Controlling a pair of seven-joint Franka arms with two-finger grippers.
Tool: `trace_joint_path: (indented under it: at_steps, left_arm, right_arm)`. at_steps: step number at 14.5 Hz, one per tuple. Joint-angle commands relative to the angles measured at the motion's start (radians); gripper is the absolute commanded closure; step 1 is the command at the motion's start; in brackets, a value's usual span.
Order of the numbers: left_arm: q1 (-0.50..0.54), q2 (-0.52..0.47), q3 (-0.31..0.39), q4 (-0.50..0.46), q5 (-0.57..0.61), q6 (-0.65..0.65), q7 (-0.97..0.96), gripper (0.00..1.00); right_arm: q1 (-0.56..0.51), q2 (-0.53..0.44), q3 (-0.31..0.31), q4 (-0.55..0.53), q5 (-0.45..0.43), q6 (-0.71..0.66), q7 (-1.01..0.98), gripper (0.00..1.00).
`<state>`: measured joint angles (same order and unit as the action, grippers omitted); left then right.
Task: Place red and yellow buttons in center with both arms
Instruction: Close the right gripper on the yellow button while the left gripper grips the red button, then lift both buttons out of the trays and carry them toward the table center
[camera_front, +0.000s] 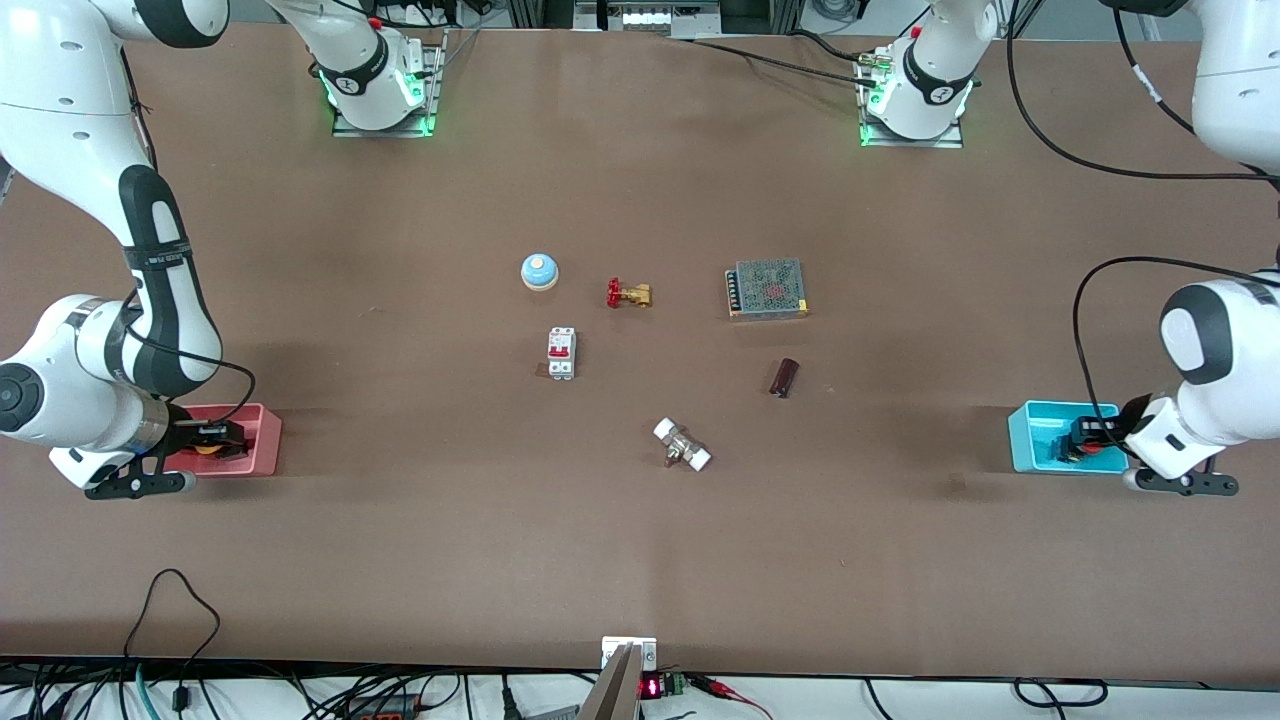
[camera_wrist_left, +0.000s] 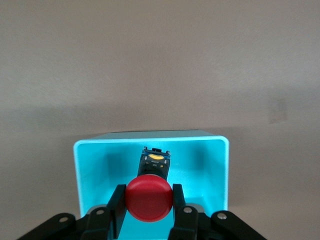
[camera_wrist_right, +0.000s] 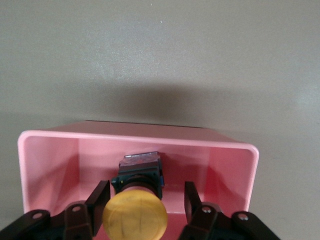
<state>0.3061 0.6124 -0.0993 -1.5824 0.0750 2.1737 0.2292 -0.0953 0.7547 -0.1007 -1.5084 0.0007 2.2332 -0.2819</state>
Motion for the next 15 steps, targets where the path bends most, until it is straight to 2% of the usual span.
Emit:
trace_joint_path:
  at_steps: [1, 3, 6, 11, 15]
  left_arm:
    - [-0.001, -0.083, -0.005, -0.010, 0.020, -0.070, 0.012, 0.77]
    - [-0.002, -0.115, -0.013, -0.010, 0.020, -0.121, 0.004, 0.77]
    - [-0.002, -0.161, -0.060, -0.017, 0.017, -0.196, -0.045, 0.77]
    - [-0.001, -0.180, -0.193, -0.028, 0.016, -0.264, -0.253, 0.77]
    - [-0.005, -0.168, -0.293, -0.060, 0.016, -0.253, -0.437, 0.78]
  right_arm:
    - [-0.006, 0.015, 0.010, 0.023, -0.001, 0.000, -0.010, 0.49]
    - [-0.006, 0.015, 0.010, 0.023, -0.001, -0.001, -0.013, 0.59]
    - [-0.004, 0.006, 0.010, 0.025, -0.001, -0.012, -0.013, 0.60]
    - [-0.006, -0.049, 0.009, 0.028, -0.004, -0.046, -0.036, 0.60]
    - [0.012, -0.147, 0.012, 0.028, -0.001, -0.168, -0.034, 0.60]
